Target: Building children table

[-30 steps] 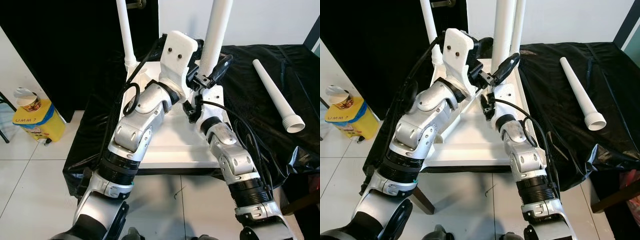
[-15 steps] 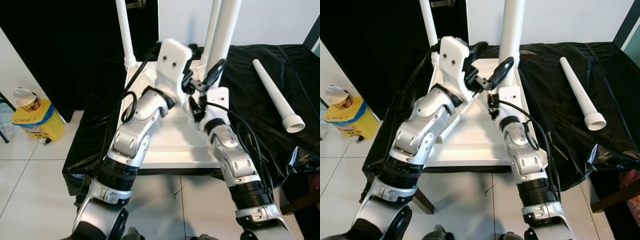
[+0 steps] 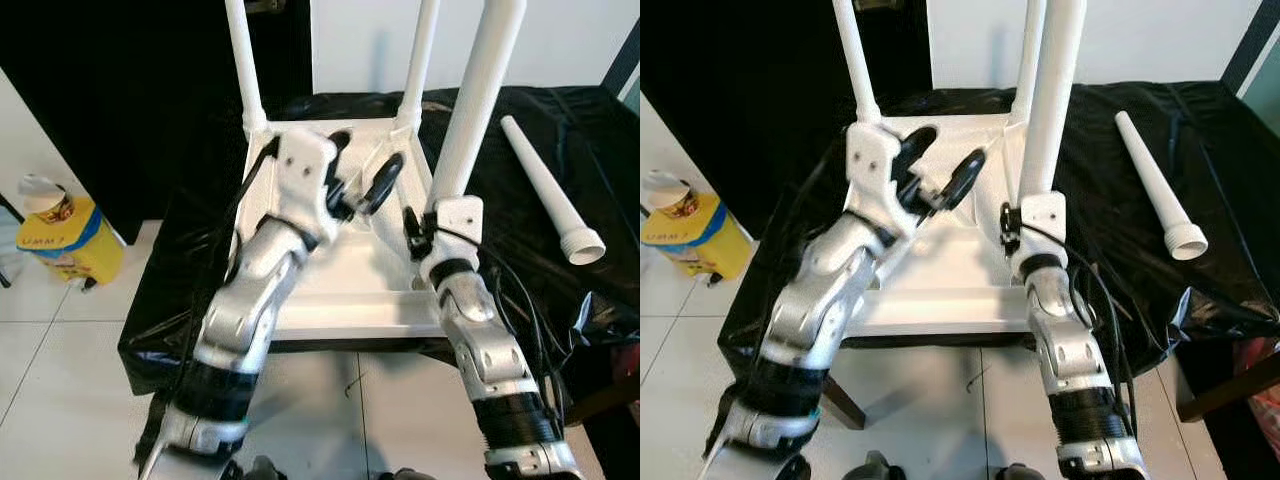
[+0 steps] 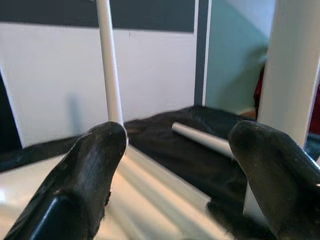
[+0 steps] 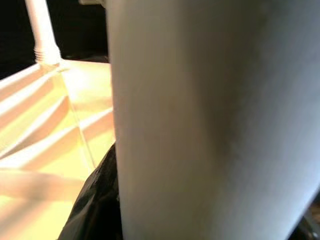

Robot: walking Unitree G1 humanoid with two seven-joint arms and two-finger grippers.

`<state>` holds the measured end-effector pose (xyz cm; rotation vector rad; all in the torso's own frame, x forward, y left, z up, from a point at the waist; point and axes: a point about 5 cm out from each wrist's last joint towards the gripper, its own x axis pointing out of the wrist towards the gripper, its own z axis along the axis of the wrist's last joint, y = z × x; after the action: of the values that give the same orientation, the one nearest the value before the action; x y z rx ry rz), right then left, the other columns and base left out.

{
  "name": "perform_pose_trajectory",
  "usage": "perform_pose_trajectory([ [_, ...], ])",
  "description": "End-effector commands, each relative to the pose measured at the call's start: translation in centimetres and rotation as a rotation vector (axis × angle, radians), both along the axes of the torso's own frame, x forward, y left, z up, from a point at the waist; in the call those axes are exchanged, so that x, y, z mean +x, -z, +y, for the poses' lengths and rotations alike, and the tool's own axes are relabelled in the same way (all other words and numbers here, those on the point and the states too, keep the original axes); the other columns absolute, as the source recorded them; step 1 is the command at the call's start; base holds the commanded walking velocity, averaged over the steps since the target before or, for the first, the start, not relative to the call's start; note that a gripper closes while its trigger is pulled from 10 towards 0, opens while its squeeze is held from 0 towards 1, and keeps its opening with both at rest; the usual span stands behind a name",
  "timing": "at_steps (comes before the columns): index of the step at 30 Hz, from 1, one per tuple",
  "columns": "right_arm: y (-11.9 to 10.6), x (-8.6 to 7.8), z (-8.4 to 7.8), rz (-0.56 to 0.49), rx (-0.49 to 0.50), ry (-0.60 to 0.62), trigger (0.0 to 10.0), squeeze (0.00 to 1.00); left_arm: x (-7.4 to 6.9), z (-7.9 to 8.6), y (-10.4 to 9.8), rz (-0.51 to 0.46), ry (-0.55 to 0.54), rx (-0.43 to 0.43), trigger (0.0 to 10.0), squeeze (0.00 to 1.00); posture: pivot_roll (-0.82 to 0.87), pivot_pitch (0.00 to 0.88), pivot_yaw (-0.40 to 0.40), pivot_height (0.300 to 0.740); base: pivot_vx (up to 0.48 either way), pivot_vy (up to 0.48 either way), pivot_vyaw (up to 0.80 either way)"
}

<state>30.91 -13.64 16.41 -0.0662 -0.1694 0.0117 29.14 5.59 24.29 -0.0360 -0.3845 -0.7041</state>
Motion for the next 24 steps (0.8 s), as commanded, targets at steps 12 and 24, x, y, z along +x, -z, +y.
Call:
perform_pose_trajectory([
  [12, -0.7, -1.4, -0.6, -0.111, 0.036, 0.008, 10.0, 0.0, -1.4, -0.2, 2.8, 0.023, 0.033, 0.122, 10.0, 0.0, -0.04, 0.061, -0.004, 0.74, 0.0, 0.0, 0.0],
  [24, -0.8, -2.8, -1.2, -0.152, 0.045, -0.004, 10.0, 0.0, -3.4, -0.7, 5.0, 0.045, 0.207, 0.218, 10.0, 0.0, -0.06, 0.054, -0.003, 0.74, 0.0, 0.0, 0.0],
])
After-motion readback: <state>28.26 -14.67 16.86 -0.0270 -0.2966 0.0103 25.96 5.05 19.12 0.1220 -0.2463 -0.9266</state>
